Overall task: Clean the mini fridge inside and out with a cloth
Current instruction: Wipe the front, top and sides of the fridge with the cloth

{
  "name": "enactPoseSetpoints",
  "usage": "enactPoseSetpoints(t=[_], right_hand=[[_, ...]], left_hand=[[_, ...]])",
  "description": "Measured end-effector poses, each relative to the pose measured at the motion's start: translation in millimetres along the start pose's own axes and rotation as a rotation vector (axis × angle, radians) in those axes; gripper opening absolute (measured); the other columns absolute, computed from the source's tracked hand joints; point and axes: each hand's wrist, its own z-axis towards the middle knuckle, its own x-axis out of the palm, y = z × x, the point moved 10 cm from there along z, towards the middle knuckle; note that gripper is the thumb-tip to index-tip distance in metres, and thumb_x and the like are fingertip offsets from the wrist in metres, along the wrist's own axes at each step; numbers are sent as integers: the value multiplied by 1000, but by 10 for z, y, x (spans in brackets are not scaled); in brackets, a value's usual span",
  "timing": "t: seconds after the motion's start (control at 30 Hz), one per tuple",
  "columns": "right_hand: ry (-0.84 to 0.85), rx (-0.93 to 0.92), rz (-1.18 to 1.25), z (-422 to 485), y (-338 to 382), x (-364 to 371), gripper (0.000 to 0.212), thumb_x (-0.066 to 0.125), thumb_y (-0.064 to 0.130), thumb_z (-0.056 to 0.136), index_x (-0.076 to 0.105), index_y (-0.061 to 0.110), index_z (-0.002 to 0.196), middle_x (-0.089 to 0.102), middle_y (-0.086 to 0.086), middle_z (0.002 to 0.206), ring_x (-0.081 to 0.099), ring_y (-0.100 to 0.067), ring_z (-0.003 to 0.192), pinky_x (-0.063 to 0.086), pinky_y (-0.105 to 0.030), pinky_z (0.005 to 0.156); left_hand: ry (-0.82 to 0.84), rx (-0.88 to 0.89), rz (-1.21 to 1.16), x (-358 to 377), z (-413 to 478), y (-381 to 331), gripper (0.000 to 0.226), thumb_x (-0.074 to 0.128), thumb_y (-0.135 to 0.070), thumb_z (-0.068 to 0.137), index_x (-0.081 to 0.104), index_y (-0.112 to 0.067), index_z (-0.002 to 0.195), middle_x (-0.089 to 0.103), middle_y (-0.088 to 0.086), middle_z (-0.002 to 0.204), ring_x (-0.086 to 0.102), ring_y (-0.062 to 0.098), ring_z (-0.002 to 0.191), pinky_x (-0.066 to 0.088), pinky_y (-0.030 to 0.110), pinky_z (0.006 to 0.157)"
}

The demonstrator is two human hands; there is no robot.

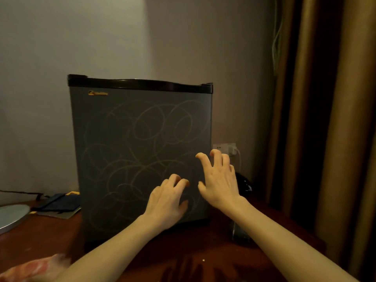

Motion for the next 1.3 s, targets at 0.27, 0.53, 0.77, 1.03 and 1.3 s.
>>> enactPoseSetpoints(t=[0.27, 0.53, 0.77, 1.03, 1.3], right_hand=[[57, 233, -47, -324, -950, 49, 75, 63, 38, 83, 20, 27, 143, 20, -10, 147, 22, -29, 134, 37, -41, 104], [103, 493, 40, -627, -1635, 417, 97, 66, 53, 79, 11, 15, 149, 25, -6, 149, 27, -25, 136, 37, -39, 105], [222, 604, 176, -734, -1880, 915, 94, 62, 63, 77, 20, 17, 148, 28, -5, 149, 28, -25, 136, 39, -39, 105], [222, 531, 303, -581, -1796, 1225, 79, 57, 60, 80, 26, 27, 145, 33, 3, 144, 32, -20, 131, 40, -38, 102], [103, 546, 566, -472, -1779, 1296, 40, 65, 41, 80, 52, 32, 116, 56, 11, 110, 53, -11, 104, 48, -29, 83]], left_hand=[[47, 85, -111, 485, 216, -527, 47, 58, -38, 90, 40, -30, 133, 39, -7, 130, 48, 11, 110, 51, 28, 83], [62, 120, -178, 918, 364, -801, 45, 54, -39, 91, 41, -31, 132, 39, -9, 131, 47, 8, 109, 47, 23, 80], [121, 86, -208, 1274, 492, -827, 46, 54, -39, 91, 38, -33, 134, 36, -8, 135, 45, 11, 116, 49, 30, 89], [161, 72, -194, 1563, 591, -811, 45, 53, -29, 92, 38, -29, 135, 35, -4, 139, 43, 17, 121, 47, 33, 93], [211, 70, -158, 1739, 587, -753, 52, 55, -29, 90, 36, -29, 138, 35, -3, 138, 44, 16, 118, 48, 33, 91]])
